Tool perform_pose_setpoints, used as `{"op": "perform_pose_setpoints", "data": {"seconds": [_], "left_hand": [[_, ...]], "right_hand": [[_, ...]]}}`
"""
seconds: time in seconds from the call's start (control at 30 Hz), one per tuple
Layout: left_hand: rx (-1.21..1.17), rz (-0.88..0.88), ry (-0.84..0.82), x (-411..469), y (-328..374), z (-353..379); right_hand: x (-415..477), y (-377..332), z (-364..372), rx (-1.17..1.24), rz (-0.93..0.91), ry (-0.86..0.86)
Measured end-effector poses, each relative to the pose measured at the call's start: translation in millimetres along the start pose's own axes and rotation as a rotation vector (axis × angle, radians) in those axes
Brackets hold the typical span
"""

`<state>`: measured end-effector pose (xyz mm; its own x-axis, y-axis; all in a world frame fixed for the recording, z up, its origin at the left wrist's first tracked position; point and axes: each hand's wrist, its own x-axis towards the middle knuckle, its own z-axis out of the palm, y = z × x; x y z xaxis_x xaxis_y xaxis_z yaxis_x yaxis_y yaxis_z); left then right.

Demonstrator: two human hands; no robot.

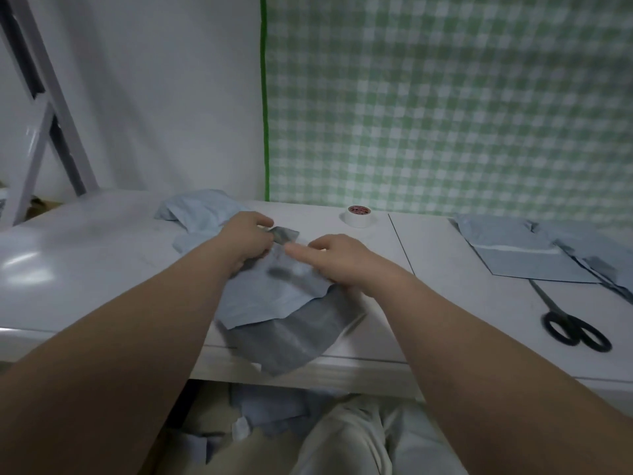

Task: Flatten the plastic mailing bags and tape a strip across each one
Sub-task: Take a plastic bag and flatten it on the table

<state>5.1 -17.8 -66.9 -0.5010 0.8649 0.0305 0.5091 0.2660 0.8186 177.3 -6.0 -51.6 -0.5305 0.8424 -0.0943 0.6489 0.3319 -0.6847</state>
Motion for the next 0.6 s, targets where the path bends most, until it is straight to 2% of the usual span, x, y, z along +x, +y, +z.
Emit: {"op": "perform_pose_setpoints", "data": {"seconds": [0.07,0.13,0.2,0.3,0.4,0.47,0.6], "left_hand": [[0.148,0.010,0.079,5.3,-3.0,-6.7],[0.377,-0.066,0.081,10.1,-9.6,-14.8],[0.553,-0.181,0.095,14.3,-17.1,-22.6],[0.644,-0.286,0.044,13.4,-13.7,-29.9],[0.382,-0.171,0.122,10.1,2.6,-36.4],[0.283,-0.133,0.014,6.1,16.2,-35.0],[-0.221,-0.228,-0.196,-26.3,32.3,-20.3]], "right_hand": [[2.2,-5.1,5.6,-0.198,-0.007,-0.028],[2.3,-14.0,10.8,-0.297,-0.011,0.004],[5.1,-22.1,11.4,-0.104,-0.007,0.035],[-1.0,-39.7,-2.1,0.526,-0.001,-0.041],[-14.3,-56.0,-21.3,0.994,-0.034,-0.121],[-16.9,-59.8,-35.1,1.170,-0.056,-0.147],[-26.8,-58.1,-61.3,1.321,-0.090,-0.129]]}}
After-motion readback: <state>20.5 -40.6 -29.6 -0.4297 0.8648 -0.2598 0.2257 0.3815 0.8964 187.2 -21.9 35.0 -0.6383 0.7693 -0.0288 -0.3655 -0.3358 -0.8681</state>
